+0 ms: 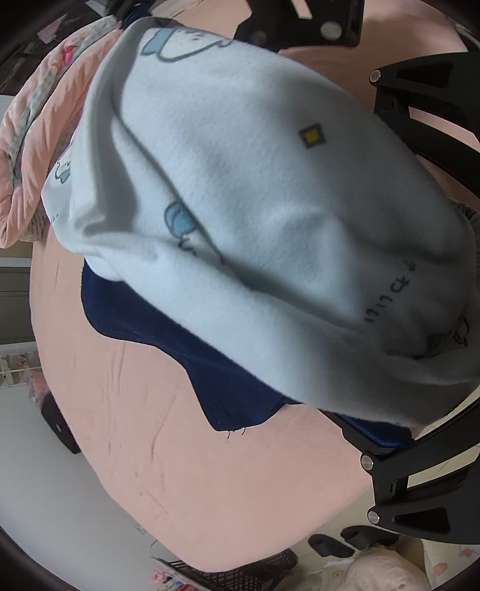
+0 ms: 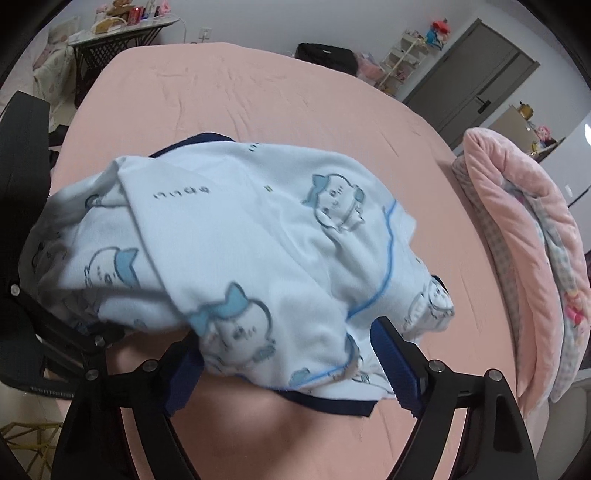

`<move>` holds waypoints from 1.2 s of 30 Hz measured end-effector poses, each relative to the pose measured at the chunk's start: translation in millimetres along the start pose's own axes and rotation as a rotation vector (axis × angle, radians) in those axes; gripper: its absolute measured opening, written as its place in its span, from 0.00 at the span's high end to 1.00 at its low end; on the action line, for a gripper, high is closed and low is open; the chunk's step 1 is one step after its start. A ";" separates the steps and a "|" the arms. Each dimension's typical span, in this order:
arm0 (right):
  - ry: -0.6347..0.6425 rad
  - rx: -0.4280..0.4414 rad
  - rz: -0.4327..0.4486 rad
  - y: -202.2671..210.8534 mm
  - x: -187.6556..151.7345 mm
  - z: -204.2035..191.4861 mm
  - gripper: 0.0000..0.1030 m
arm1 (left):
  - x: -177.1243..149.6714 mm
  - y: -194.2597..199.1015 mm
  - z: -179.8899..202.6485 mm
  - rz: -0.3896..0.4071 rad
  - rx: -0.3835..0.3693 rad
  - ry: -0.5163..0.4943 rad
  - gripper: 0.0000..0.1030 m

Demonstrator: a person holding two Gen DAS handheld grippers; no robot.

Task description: Fold clothes

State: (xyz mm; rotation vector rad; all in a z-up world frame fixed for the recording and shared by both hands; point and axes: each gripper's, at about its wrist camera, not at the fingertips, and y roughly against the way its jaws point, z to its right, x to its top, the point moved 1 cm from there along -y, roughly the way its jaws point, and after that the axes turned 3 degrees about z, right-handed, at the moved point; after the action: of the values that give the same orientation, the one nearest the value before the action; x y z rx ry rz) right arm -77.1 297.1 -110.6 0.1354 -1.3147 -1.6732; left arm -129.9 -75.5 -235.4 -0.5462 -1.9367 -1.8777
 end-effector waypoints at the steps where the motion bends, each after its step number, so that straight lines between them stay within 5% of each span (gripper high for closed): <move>1: 0.014 -0.010 0.000 -1.8 1.8 -2.2 0.17 | -0.4 0.3 1.1 0.002 0.003 -0.001 0.00; 8: 0.031 -0.009 -0.035 -14.4 2.5 -14.3 0.43 | -6.7 6.2 10.3 0.050 0.007 -0.012 0.03; 11: 0.000 0.016 -0.041 -18.6 0.6 -11.0 0.49 | -11.7 13.2 17.8 0.081 -0.006 -0.013 0.18; 16: -0.042 0.045 -0.049 -23.7 -2.2 -2.7 0.60 | -16.6 28.5 40.8 0.102 0.005 -0.085 0.58; 19: -0.049 0.047 -0.057 -24.2 -3.8 2.2 0.63 | -20.6 37.5 44.5 0.094 0.006 -0.114 0.66; 36: -0.152 0.139 -0.038 -0.7 -13.6 26.4 0.75 | -14.2 84.6 44.1 0.042 -0.081 -0.094 0.71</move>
State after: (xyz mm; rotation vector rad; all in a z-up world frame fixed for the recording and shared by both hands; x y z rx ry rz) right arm -86.2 325.0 -106.3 0.1174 -1.5519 -1.6499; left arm -73.5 -29.2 -172.3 -0.7059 -1.8986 -1.9427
